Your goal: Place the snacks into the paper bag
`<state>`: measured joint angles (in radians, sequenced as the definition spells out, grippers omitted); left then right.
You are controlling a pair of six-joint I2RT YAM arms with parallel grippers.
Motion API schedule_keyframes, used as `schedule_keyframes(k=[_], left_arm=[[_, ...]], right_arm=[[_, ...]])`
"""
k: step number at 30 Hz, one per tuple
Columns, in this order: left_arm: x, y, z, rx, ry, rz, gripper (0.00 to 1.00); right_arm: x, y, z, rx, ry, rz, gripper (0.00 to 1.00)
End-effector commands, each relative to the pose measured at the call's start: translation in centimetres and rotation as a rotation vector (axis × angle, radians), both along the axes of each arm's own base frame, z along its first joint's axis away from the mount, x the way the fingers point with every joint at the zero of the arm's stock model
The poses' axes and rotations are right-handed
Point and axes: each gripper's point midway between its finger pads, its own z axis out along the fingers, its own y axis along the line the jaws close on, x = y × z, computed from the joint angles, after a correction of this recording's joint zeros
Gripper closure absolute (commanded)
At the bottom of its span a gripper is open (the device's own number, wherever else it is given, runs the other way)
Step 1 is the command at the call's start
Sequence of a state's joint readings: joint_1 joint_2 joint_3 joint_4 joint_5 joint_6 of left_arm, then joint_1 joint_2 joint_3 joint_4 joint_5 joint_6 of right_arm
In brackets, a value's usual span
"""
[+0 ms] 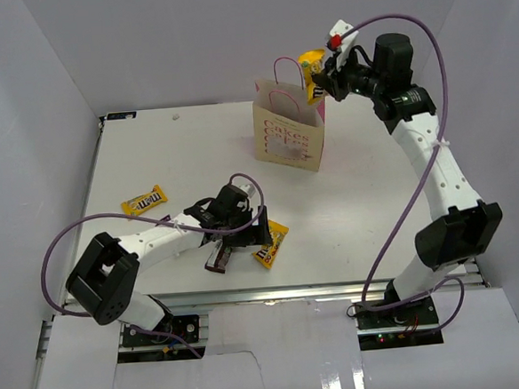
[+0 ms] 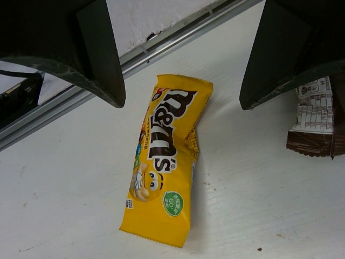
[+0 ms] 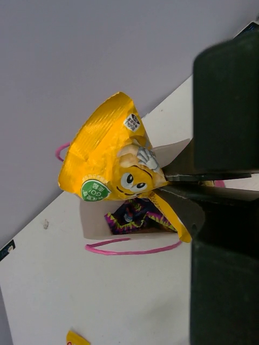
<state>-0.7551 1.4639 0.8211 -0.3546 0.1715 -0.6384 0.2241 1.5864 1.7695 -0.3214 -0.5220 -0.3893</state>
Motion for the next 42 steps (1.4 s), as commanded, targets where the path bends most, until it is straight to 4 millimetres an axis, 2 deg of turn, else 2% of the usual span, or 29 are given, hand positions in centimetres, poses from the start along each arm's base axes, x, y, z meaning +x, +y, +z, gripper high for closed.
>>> schedule_keyframes(k=[1, 5, 8, 9, 10, 11, 12, 14, 15, 18, 20, 21, 22, 23, 24, 25, 27, 28, 29, 31, 32, 33, 34, 35, 37, 38, 40, 41, 42], left_arm=[[1.3, -1.2, 1.3, -0.01, -0.067, -0.012, 0.03], [1.4, -1.8, 0.8, 0.021, -0.072, -0.019, 0.04], [1.5, -2.4, 0.3, 0.039, -0.066, -0.025, 0.08], [1.5, -2.4, 0.2, 0.048, -0.064, -0.021, 0.1], [1.7, -2.6, -0.1, 0.058, -0.06, -0.018, 0.12], [1.8, -2.7, -0.4, 0.071, -0.059, -0.015, 0.14], [1.8, -2.7, -0.6, 0.081, -0.055, -0.012, 0.2], [2.0, -2.9, -1.2, 0.109, -0.039, -0.007, 0.24], [2.2, -2.9, -1.3, 0.127, -0.045, -0.003, 0.26], [2.7, -3.2, -1.8, 0.176, -0.065, -0.004, 0.28], [2.8, -3.4, -2.4, 0.199, -0.066, -0.015, 0.32], [2.9, -3.6, -2.3, 0.204, -0.069, -0.019, 0.33], [3.0, -3.8, -2.5, 0.21, -0.07, -0.022, 0.35], [2.8, -3.8, -2.7, 0.224, -0.065, -0.033, 0.42], [2.9, -4.1, -2.8, 0.233, -0.067, -0.039, 0.46], [2.8, -4.3, -2.8, 0.242, -0.074, -0.045, 0.54], [2.7, -4.2, -2.4, 0.253, -0.085, -0.052, 0.61], [2.7, -4.1, -2.0, 0.251, -0.092, -0.051, 0.65], [2.6, -4.1, -1.7, 0.249, -0.103, -0.051, 0.72], [2.6, -4.0, 0.2, 0.214, -0.138, -0.049, 0.78], [2.7, -4.0, 1.1, 0.197, -0.161, -0.046, 0.8], [2.8, -4.0, 2.2, 0.178, -0.185, -0.046, 0.82], [3.0, -4.2, 4.8, 0.129, -0.245, -0.054, 0.82], [3.4, -4.6, 6.7, 0.089, -0.292, -0.061, 0.82], [4.0, -5.0, 10.4, 0.02, -0.388, -0.077, 0.83], [4.7, -5.6, 14.6, -0.041, -0.499, -0.098, 0.83], [5.8, -6.0, 19.0, -0.08, -0.619, -0.114, 0.84], [6.9, -6.5, 23.3, -0.108, -0.736, -0.138, 0.85], [7.6, -6.8, 25.3, -0.114, -0.795, -0.15, 0.85]], right_arm=[[2.3, 2.1, 1.8, 0.069, -0.013, -0.005, 0.92], [3.8, 3.4, 0.0, 0.073, 0.022, -0.014, 0.91], [4.1, 3.3, -1.3, 0.061, 0.046, -0.024, 0.74], [4.1, 3.0, -1.2, 0.056, 0.042, -0.043, 0.61], [4.0, 2.8, -1.2, 0.054, 0.04, -0.052, 0.53], [4.0, 2.6, -1.7, 0.046, 0.046, -0.059, 0.49], [3.4, 2.2, -1.0, 0.049, 0.032, -0.061, 0.42], [2.9, 1.1, -1.6, 0.049, 0.048, -0.065, 0.39], [1.8, 0.9, -0.8, 0.061, 0.04, -0.046, 0.37], [-0.8, -0.9, -2.2, 0.071, 0.087, -0.005, 0.35], [-2.1, -2.4, -4.1, 0.07, 0.131, -0.001, 0.35], [-4.1, -2.5, -6.4, 0.067, 0.18, 0.025, 0.34], [-5.0, -2.8, -7.5, 0.056, 0.192, 0.035, 0.34], [-5.9, -3.3, -8.7, 0.051, 0.213, 0.033, 0.34], [-7.5, -3.6, -8.8, 0.051, 0.204, 0.038, 0.34], [-8.7, -4.1, -11.9, 0.039, 0.263, 0.038, 0.33], [-11.0, -4.5, -12.8, 0.034, 0.271, 0.045, 0.33], [-11.9, -5.0, -14.8, 0.03, 0.313, 0.035, 0.33], [-12.9, -5.3, -14.6, 0.028, 0.293, 0.037, 0.33], [-14.0, -5.8, -15.6, 0.025, 0.307, 0.023, 0.33], [-14.5, -6.3, -16.8, 0.021, 0.327, 0.008, 0.33], [-15.1, -6.6, -16.7, 0.02, 0.314, 0.003, 0.33], [-15.3, -7.0, -17.1, 0.019, 0.322, -0.013, 0.33], [-15.8, -7.1, -18.0, 0.017, 0.338, -0.016, 0.33], [-16.0, -8.2, -18.3, 0.02, 0.336, -0.057, 0.33], [-16.2, -8.7, -18.9, 0.023, 0.35, -0.072, 0.33], [-16.4, -9.0, -19.3, 0.026, 0.353, -0.081, 0.33], [-16.5, -9.2, -19.5, 0.028, 0.356, -0.09, 0.33], [-16.6, -9.3, -20.0, 0.029, 0.37, -0.092, 0.33]])
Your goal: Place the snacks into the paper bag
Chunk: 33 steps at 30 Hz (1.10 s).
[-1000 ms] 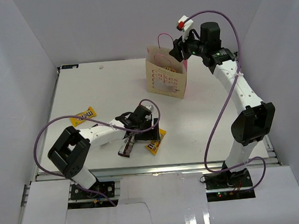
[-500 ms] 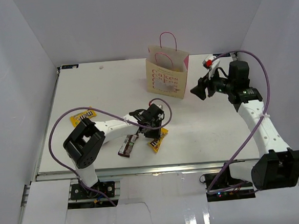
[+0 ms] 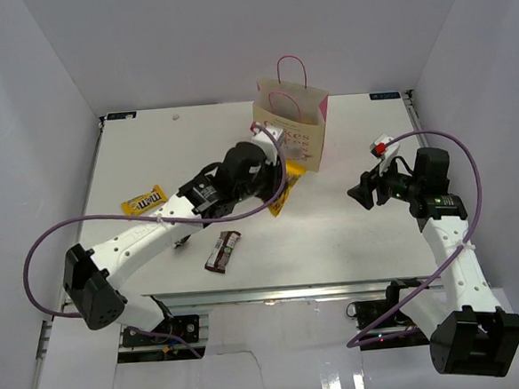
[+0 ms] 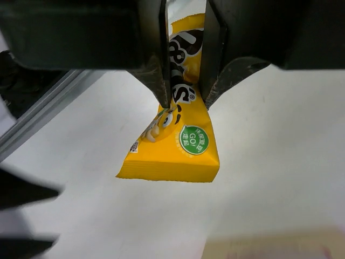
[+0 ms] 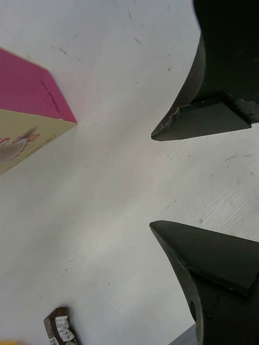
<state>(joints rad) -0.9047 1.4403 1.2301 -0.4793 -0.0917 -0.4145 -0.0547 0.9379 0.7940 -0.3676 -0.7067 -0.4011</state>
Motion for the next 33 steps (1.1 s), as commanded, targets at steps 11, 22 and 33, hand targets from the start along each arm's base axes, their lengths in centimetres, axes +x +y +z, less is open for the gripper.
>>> schedule_keyframes(k=[11, 22, 33], left_arm=[[12.2, -4.9, 29.3, -0.087, -1.062, -0.145, 0.88], [21.7, -4.7, 31.3, -0.134, -1.189, -0.106, 0.87], [22.1, -5.2, 24.5, -0.124, -1.047, -0.149, 0.67]], right_arm=[[-0.8, -0.2, -1.4, 0.017, 0.018, 0.01, 0.33], [-1.8, 0.1, -2.5, 0.047, 0.036, 0.013, 0.33], [-2.0, 0.2, -2.7, 0.06, 0.039, 0.017, 0.33]])
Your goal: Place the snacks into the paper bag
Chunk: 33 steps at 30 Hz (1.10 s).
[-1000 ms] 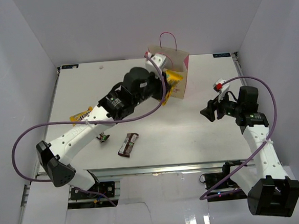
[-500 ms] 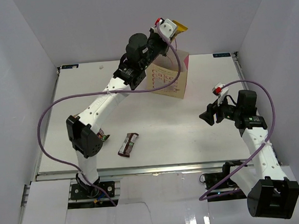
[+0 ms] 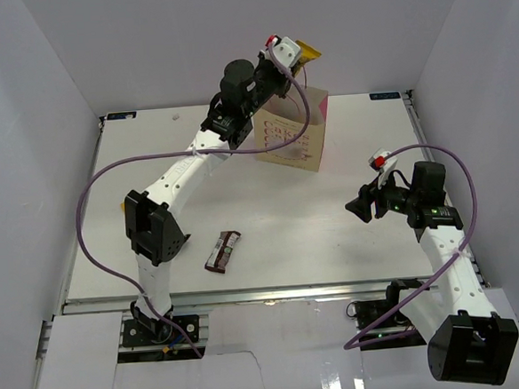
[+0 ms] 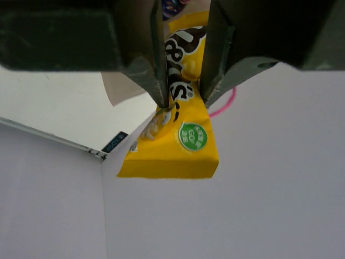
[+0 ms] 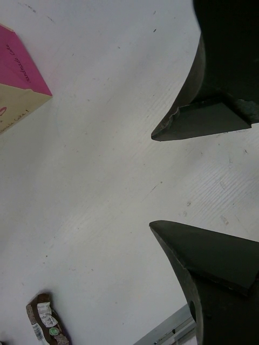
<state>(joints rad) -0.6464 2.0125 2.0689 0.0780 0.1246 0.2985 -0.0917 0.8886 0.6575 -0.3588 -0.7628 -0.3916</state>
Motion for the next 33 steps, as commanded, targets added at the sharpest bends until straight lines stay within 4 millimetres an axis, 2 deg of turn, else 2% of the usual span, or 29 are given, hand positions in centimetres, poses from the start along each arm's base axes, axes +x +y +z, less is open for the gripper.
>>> schedule_keyframes(k=[1, 2, 5, 7, 8, 10, 11, 12, 14, 15, 16, 17, 18, 19, 20, 21, 22, 23, 24, 25, 26, 27, 28, 29, 30, 31, 32, 33], left_arm=[[-1.7, 0.9, 1.1, -0.034, -0.005, -0.018, 0.58], [-1.6, 1.1, -0.2, -0.031, 0.026, -0.016, 0.51], [-1.1, 1.8, -0.8, -0.053, 0.062, -0.012, 0.32], [-1.0, 2.2, -0.3, -0.063, 0.062, -0.014, 0.22], [-1.0, 2.2, -0.1, -0.068, 0.063, -0.015, 0.12], [-1.2, 2.3, 1.4, -0.09, 0.056, -0.02, 0.03], [-1.2, 2.5, 2.0, -0.098, 0.054, -0.02, 0.02], [-1.7, 2.7, 3.6, -0.123, 0.051, -0.024, 0.02], [-2.2, 3.5, 4.9, -0.155, 0.064, -0.007, 0.02], [-3.3, 4.4, 6.0, -0.186, 0.087, -0.006, 0.02], [-3.9, 5.0, 6.5, -0.205, 0.101, 0.001, 0.02], [-4.4, 5.9, 6.1, -0.214, 0.139, 0.031, 0.02], [-4.7, 6.4, 3.3, -0.209, 0.238, 0.056, 0.02], [-6.8, 8.2, 5.0, -0.256, 0.25, 0.071, 0.02], [-7.3, 9.8, 3.7, -0.266, 0.307, 0.136, 0.02], [-8.2, 11.0, 2.6, -0.278, 0.353, 0.166, 0.02], [-10.6, 12.8, 0.8, -0.314, 0.428, 0.188, 0.02], [-11.8, 14.0, -0.7, -0.323, 0.477, 0.214, 0.02], [-12.9, 15.4, -2.9, -0.318, 0.543, 0.265, 0.02], [-14.3, 16.6, -4.4, -0.333, 0.591, 0.292, 0.03], [-16.5, 18.2, -6.8, -0.386, 0.671, 0.321, 0.03], [-17.9, 19.6, -9.0, -0.385, 0.74, 0.374, 0.03], [-19.1, 20.5, -10.4, -0.407, 0.786, 0.401, 0.03], [-20.4, 21.2, -13.4, -0.457, 0.886, 0.453, 0.03], [-22.4, 22.7, -13.8, -0.495, 0.913, 0.476, 0.03], [-23.3, 23.6, -14.5, -0.53, 0.934, 0.51, 0.03], [-24.5, 24.4, -16.9, -0.575, 1.013, 0.567, 0.03], [-25.7, 25.4, -16.4, -0.639, 1.01, 0.57, 0.03]], right_arm=[[0.3, 0.2, 1.1, 0.018, -0.044, 0.01, 0.33], [0.2, 0.2, 1.2, 0.019, -0.047, 0.011, 0.33], [0.1, 0.4, 1.3, 0.03, -0.046, 0.027, 0.33], [-0.2, 0.9, 1.6, 0.046, -0.051, 0.057, 0.33], [-0.4, 1.1, 1.7, 0.052, -0.054, 0.075, 0.33], [-1.2, 2.0, 2.1, 0.075, -0.068, 0.162, 0.33], [-1.6, 2.6, 2.3, 0.087, -0.069, 0.2, 0.33], [-2.1, 3.1, 1.9, 0.102, -0.029, 0.233, 0.33], [-2.5, 4.6, 2.7, 0.102, -0.033, 0.328, 0.33], [-2.3, 5.0, 2.6, 0.088, 0.001, 0.346, 0.33], [-2.6, 5.9, 2.4, 0.069, 0.014, 0.384, 0.33], [-3.4, 7.7, 2.1, 0.042, 0.025, 0.456, 0.33], [-3.3, 8.3, 1.1, -0.009, 0.048, 0.478, 0.33], [-3.6, 9.2, 0.8, -0.038, 0.047, 0.52, 0.33], [-5.0, 11.5, 0.9, -0.069, 0.022, 0.626, 0.32], [-5.2, 12.5, 0.1, -0.124, -0.019, 0.705, 0.31], [-7.7, 14.2, -0.4, -0.156, -0.032, 0.845, 0.3], [-8.5, 15.1, -0.1, -0.182, -0.102, 0.947, 0.27], [-9.0, 15.8, -0.9, -0.239, -0.256, 1.109, 0.1], [-9.6, 16.4, -1.3, -0.264, -0.314, 1.192, 0.04], [-10.7, 17.6, -1.4, -0.284, -0.385, 1.285, 0.02], [-10.3, 18.3, -2.5, -0.341, -0.419, 1.331, 0.02], [-11.0, 19.8, -2.8, -0.362, -0.491, 1.414, 0.02], [-10.8, 20.7, -2.9, -0.38, -0.527, 1.447, 0.02], [-10.1, 22.3, -3.2, -0.4, -0.551, 1.479, 0.03], [-9.9, 23.5, -3.4, -0.408, -0.591, 1.505, 0.04], [-10.3, 25.0, -3.5, -0.412, -0.627, 1.535, 0.05], [-9.1, 26.9, -3.9, -0.431, -0.673, 1.531, 0.06]])
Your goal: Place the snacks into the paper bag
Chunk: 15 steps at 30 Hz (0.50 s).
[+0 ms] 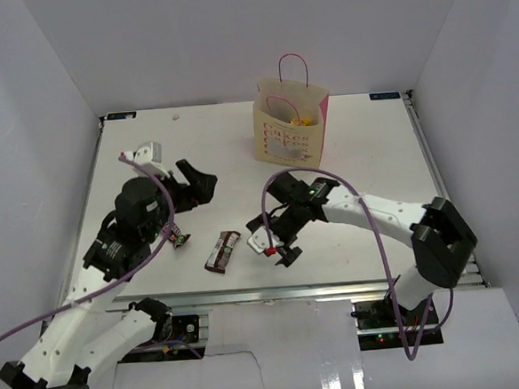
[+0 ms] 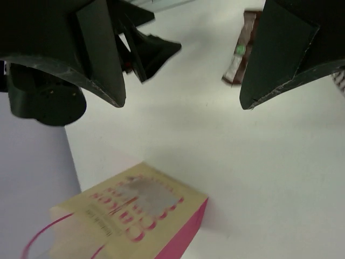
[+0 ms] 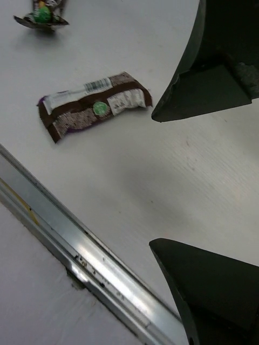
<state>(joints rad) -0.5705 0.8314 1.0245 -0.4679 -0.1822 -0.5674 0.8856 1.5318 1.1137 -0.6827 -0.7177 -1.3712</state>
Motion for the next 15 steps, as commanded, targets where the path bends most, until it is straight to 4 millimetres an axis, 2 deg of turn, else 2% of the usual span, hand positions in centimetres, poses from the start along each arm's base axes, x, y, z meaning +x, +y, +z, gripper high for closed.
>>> schedule_keyframes(k=[1, 2, 3, 5, 6, 7, 8, 9, 11, 12, 15], left_arm=[[-3.2, 3.4, -6.1, -0.131, 0.258, 0.209, 0.03], [-3.8, 3.9, -6.5, -0.151, 0.273, 0.228, 0.03], [-5.0, 4.6, -7.3, -0.18, 0.309, 0.26, 0.04], [-5.9, 5.6, -7.9, -0.196, 0.341, 0.307, 0.05], [-6.8, 6.2, -8.7, -0.204, 0.386, 0.34, 0.05], [-7.3, 6.7, -8.7, -0.219, 0.392, 0.354, 0.05], [-7.7, 7.0, -8.9, -0.221, 0.403, 0.366, 0.05], [-8.3, 7.3, -9.2, -0.217, 0.417, 0.371, 0.05], [-9.2, 7.8, -9.2, -0.235, 0.419, 0.373, 0.05], [-9.5, 8.0, -9.1, -0.243, 0.416, 0.377, 0.05], [-10.3, 8.8, -8.6, -0.272, 0.394, 0.389, 0.06]], right_arm=[[2.4, 5.1, 0.5, 0.087, -0.241, 0.153, 0.06], [2.2, 6.4, 0.3, 0.092, -0.259, 0.184, 0.07], [3.0, 8.1, -0.1, 0.084, -0.265, 0.193, 0.09], [3.0, 9.8, -0.7, 0.068, -0.251, 0.218, 0.11], [3.3, 10.4, -2.4, 0.033, -0.23, 0.221, 0.13], [3.4, 11.5, -1.8, 0.045, -0.241, 0.228, 0.13], [3.5, 11.9, -2.2, 0.035, -0.24, 0.232, 0.14], [3.5, 12.2, -3.8, 0.005, -0.22, 0.234, 0.16], [3.4, 13.1, -4.2, -0.008, -0.225, 0.239, 0.17], [3.4, 13.2, -5.5, -0.036, -0.206, 0.232, 0.18], [3.1, 13.6, -7.4, -0.083, -0.19, 0.223, 0.23]])
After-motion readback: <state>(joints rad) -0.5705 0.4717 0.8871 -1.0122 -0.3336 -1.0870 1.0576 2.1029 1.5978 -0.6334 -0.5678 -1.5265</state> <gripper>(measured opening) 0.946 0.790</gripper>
